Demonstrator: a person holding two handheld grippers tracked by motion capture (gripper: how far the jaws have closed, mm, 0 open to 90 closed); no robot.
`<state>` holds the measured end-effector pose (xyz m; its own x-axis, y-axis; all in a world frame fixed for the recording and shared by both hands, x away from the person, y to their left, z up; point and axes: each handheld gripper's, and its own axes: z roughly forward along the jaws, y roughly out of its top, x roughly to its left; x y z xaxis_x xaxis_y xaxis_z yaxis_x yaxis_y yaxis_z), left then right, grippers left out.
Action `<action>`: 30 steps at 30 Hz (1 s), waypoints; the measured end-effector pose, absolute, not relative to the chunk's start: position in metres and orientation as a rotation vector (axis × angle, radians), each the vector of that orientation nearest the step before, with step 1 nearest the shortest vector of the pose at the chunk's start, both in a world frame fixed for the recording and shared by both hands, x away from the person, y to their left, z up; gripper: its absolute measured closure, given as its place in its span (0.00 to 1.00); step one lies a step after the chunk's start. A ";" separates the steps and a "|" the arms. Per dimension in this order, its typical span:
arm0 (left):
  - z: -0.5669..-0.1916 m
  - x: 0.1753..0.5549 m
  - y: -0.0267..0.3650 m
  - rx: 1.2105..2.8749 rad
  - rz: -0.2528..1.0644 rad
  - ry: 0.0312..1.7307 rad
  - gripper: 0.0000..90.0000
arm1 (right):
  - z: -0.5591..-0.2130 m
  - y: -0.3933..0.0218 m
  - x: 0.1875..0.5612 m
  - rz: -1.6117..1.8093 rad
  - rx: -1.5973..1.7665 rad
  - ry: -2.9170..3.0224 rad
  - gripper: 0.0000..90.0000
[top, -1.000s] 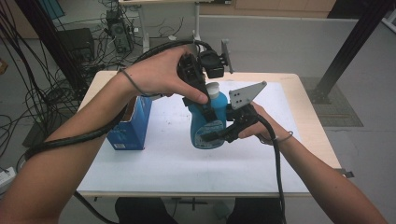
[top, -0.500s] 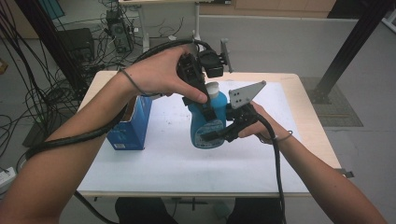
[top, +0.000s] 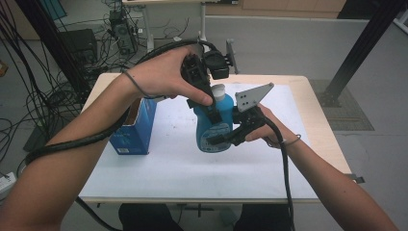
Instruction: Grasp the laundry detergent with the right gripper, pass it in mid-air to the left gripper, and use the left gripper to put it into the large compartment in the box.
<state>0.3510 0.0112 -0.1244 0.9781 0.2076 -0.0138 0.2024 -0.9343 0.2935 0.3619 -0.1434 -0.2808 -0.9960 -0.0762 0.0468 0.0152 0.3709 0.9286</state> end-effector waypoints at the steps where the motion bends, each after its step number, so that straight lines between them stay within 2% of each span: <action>1: -0.124 0.351 0.011 2.825 0.027 0.302 0.12 | -0.281 -0.143 0.362 -1.717 0.051 -2.533 0.48; 30: -0.121 0.349 0.003 2.848 0.038 0.280 0.13 | -0.280 -0.141 0.362 -1.709 0.064 -2.535 0.48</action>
